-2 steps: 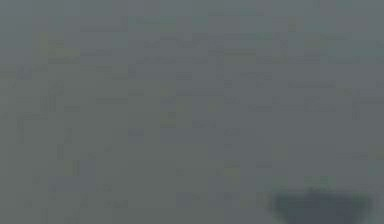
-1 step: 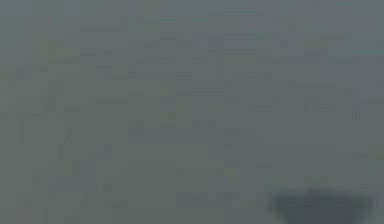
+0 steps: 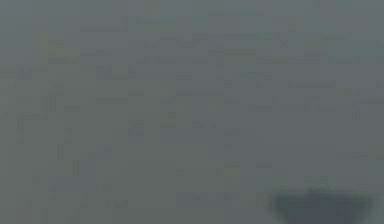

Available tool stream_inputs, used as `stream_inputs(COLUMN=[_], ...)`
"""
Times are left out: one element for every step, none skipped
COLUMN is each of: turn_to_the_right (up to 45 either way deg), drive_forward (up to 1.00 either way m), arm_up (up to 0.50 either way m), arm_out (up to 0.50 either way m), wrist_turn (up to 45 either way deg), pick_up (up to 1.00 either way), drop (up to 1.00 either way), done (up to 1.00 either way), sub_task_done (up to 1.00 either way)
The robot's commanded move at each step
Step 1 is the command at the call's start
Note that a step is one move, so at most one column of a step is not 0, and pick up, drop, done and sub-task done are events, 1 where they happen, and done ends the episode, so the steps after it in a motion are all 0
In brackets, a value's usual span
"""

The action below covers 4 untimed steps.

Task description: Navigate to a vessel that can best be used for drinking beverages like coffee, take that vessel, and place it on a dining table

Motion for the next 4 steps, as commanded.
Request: stream_inputs(turn_to_the_right=[0.0, 0.0, 0.0, 0.0], drive_forward=[0.0, 0.0, 0.0, 0.0], arm_up=[-0.16, 0.0, 0.1, 0.06], arm_out=[0.0, 0.0, 0.0, 0.0], wrist_turn=[0.0, 0.0, 0.0, 0.0], pick_up=[0.0, 1.0, 0.0, 0.0], drop=[0.0, 0.0, 0.0, 0.0], done=[0.0, 0.0, 0.0, 0.0], sub_task_done=[0.0, 0.0, 0.0, 0.0])
